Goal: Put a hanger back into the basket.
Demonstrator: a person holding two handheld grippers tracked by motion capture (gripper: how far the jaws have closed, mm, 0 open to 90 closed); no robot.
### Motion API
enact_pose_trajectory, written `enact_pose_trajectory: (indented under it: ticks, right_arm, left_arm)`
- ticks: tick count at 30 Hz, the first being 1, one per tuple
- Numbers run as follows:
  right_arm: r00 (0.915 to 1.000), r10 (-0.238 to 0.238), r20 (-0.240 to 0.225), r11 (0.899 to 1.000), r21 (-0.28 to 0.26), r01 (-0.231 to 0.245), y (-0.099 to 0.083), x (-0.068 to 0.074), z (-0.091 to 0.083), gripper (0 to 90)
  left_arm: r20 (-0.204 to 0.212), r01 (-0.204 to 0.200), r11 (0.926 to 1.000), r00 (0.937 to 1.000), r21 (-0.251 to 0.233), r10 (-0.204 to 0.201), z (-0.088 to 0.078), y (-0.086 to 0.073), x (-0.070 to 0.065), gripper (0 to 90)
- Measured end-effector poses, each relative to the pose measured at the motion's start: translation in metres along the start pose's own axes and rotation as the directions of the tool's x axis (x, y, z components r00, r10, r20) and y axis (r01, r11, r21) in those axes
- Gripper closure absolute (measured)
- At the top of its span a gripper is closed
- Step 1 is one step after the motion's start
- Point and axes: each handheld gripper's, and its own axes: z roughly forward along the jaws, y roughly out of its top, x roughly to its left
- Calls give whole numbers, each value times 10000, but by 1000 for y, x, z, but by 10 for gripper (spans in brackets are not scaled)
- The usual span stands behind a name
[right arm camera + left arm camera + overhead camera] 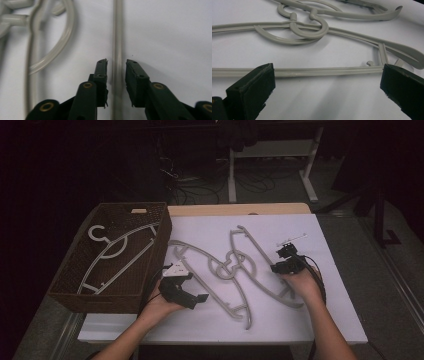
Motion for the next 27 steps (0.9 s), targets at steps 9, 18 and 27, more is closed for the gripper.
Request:
enact_pose_trajectory:
  ticks: [9, 18, 27]
  right_arm:
    - [9931, -1161, -185, 9932, -31, 1161, -47, -11, -41, 858]
    - [9731, -1913, -1286, 9812, -507, 1862, -87, -2, -67, 802]
    - [9309, -2602, -2565, 9654, -548, 2548, -88, 7, -63, 722]
  left_arm:
    - [-34, -32, 10000, 10000, 0, 32, -1, 0, 0, 0]
    - [-66, -18, 10000, 10000, -21, 18, -1, 1, 0, 0]
    - [-41, -14, 10000, 10000, 3, 14, 0, 0, 1, 0]
